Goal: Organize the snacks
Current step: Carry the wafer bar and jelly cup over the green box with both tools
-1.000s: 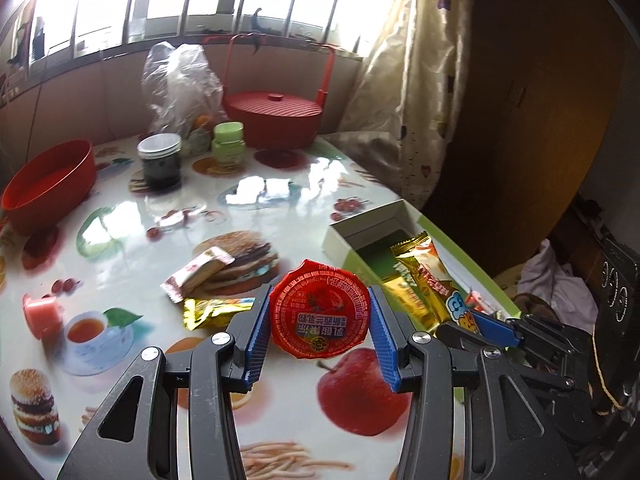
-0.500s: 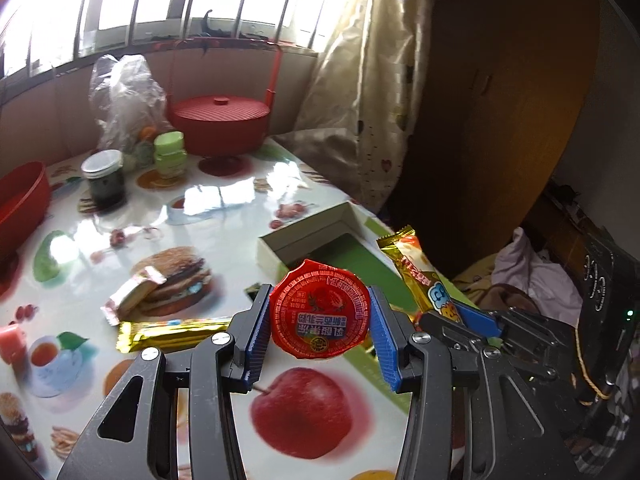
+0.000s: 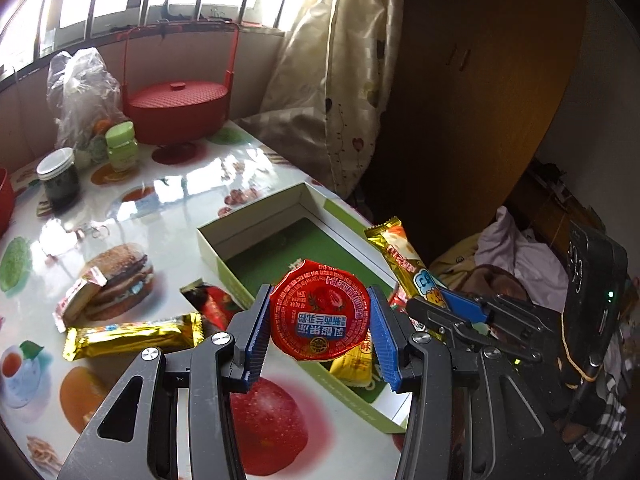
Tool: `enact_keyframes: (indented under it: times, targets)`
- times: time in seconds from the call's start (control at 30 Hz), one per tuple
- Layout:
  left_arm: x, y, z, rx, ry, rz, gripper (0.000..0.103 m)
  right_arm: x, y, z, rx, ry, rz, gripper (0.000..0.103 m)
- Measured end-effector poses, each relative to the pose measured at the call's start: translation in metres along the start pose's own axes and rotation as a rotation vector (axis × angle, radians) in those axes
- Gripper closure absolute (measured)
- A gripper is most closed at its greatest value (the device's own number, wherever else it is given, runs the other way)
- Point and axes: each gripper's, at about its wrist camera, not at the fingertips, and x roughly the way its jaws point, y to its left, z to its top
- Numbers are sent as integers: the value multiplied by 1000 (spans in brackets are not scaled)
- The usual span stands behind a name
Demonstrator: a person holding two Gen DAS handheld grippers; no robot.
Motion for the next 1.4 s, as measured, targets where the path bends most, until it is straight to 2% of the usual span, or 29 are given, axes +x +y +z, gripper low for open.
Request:
enact_keyframes:
  times: [0.33,0.73,1.0,1.4]
  targets:
    - [24,-18,-8,33,59,-38,56,14,-12,-5,-3,44,-17,82]
    - [40,-24,-17,45,105,-31,56,23,-15,-8,-18,49,-33,81]
    - [44,-20,-17,46,102,6,56,22,-14,-10,-14,35,-37,81]
    - [51,-18,-18,33,126,-9,56,23,-13,-13,-21,31,-33,81]
